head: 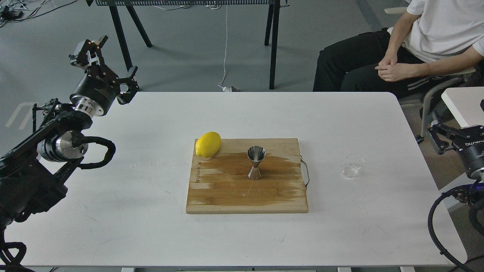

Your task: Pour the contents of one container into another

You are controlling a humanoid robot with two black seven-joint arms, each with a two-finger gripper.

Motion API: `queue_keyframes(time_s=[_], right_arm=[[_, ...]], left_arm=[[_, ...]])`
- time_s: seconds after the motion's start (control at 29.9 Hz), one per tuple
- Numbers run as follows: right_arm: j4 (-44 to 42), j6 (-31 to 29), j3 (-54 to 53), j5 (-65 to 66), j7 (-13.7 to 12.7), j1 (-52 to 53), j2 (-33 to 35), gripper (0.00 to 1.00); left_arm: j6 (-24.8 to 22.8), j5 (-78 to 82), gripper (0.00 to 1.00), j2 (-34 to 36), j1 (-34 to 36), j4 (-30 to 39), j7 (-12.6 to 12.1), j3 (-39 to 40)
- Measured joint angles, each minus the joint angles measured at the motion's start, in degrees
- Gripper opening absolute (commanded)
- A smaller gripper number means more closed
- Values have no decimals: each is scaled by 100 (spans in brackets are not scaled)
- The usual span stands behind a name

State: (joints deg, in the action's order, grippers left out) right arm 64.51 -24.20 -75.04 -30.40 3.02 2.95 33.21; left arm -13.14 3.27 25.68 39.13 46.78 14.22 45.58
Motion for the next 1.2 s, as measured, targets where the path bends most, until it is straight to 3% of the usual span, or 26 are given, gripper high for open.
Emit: queue_keyframes(time_s=[0.07,0.23,0.33,0.47,0.57,0.84,1.2], right_arm=[[311,421,14,-238,-1,-219,5,100],[878,788,173,-339,-1,-721,-103,100],[1099,793,212,-315,13,-1046,-298,100],[1101,764,257,-197,32,-1184,-683,100],[1086,740,396,53,-22,-1233,-769,100],[681,788,406,114,-800,-1118,-968,100],[-384,1502,536,148,-878,-218,-1631,100]], left_arm=[[-264,-401,100,-83,151,-429,-304,113],[-608,-735,100,-203,351,-935,-408,251],[-621,-749,100,-237,370,-965,-258,277],[-640,-753,100,-243,377,-968,233,282],[-651,-754,100,-257,376,-965,378,279],[-662,-750,100,-325,336,-901,415,259],[-657,-745,100,-300,333,-896,416,248]])
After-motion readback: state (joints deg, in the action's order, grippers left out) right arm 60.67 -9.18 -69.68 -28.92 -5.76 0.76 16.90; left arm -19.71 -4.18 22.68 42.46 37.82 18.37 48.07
